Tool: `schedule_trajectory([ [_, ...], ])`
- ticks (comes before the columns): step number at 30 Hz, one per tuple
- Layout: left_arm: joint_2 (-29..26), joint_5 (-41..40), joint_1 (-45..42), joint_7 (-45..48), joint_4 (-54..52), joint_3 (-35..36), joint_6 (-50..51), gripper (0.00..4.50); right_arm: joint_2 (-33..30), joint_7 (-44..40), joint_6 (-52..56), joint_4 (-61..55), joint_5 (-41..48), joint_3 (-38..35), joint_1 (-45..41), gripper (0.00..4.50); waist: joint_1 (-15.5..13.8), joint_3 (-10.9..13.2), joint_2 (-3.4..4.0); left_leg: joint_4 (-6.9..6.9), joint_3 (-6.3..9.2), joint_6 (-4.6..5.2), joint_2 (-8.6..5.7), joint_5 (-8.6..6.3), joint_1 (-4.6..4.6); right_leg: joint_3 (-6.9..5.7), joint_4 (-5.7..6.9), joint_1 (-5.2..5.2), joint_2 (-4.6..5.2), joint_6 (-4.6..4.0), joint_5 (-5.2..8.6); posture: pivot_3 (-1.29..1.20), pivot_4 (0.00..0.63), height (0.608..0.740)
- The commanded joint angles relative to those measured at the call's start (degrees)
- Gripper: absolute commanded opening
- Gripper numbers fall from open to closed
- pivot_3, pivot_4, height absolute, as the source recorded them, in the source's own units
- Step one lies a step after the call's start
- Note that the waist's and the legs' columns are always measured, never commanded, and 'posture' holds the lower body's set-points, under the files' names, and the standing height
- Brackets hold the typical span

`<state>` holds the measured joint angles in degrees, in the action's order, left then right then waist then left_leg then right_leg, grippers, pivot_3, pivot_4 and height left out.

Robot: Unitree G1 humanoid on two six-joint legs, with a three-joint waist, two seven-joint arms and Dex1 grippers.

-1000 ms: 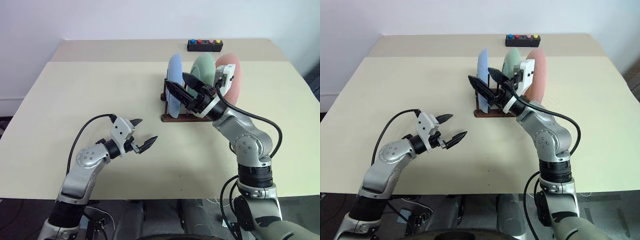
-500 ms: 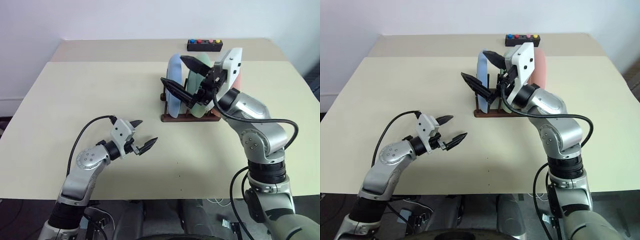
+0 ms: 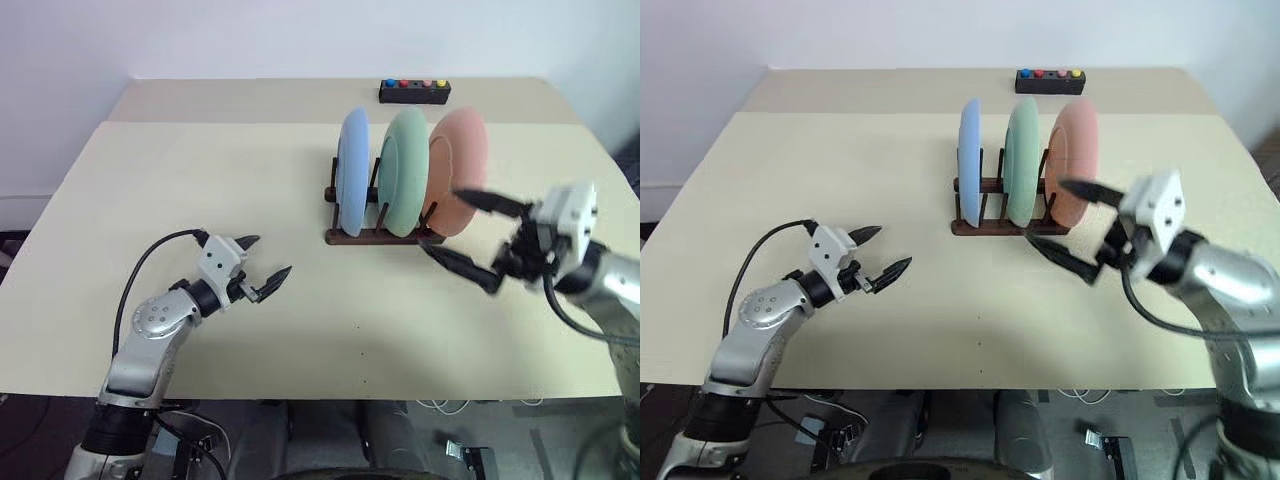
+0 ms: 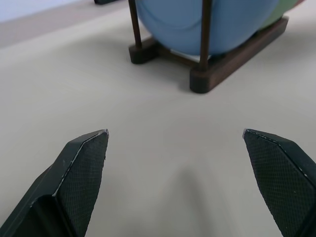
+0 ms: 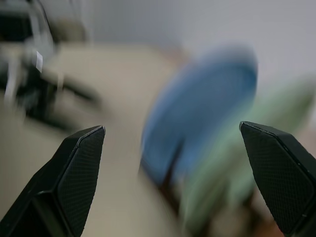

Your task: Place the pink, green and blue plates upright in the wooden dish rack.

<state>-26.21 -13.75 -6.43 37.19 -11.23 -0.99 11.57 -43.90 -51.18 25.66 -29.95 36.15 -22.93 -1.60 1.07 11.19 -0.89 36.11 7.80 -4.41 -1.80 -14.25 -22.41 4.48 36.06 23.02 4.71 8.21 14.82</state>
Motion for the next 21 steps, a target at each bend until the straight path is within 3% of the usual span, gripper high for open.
schedule_trajectory([
  [1,0.74,0.28,-0.93,0.34,0.06,-0.53,-2.05,4.5,0.68,-0.07,-3.15,-0.49,-0.04,-5.59,4.33,4.46,0.04,-0.01,0.0,0.02,-0.03,0.0,0.03,0.0,0.03,0.02,0.01,-0.02,-0.03,-0.01,0.0,0.0,0.15,0.74],
  [8,0.53,1.12,-1.47,2.01,3.82,-1.0,-3.86,4.5,6.3,0.47,-12.74,9.17,-7.82,-1.75,11.1,4.46,-0.14,-0.03,-0.02,0.08,-0.04,-0.01,0.09,0.0,0.17,0.0,-0.06,-0.25,-0.08,-0.17,0.08,0.0,0.15,0.74],
  [12,0.34,1.43,-0.54,2.31,3.74,-1.03,-4.02,4.5,8.72,1.75,-16.84,18.17,-11.75,2.17,8.57,4.46,-0.1,-0.03,-0.01,0.05,-0.04,-0.01,0.1,0.0,0.18,0.0,-0.04,-0.22,-0.09,-0.08,0.03,0.0,0.15,0.74],
  [21,1.98,2.75,1.65,1.3,5.07,-1.56,-6.34,4.5,9.25,1.21,-22.16,27.0,-13.78,4.88,4.8,4.46,-0.24,-0.03,0.02,0.05,-0.03,-0.01,0.09,0.01,0.18,0.0,-0.04,-0.22,-0.08,-0.05,0.02,0.0,0.15,0.74],
])
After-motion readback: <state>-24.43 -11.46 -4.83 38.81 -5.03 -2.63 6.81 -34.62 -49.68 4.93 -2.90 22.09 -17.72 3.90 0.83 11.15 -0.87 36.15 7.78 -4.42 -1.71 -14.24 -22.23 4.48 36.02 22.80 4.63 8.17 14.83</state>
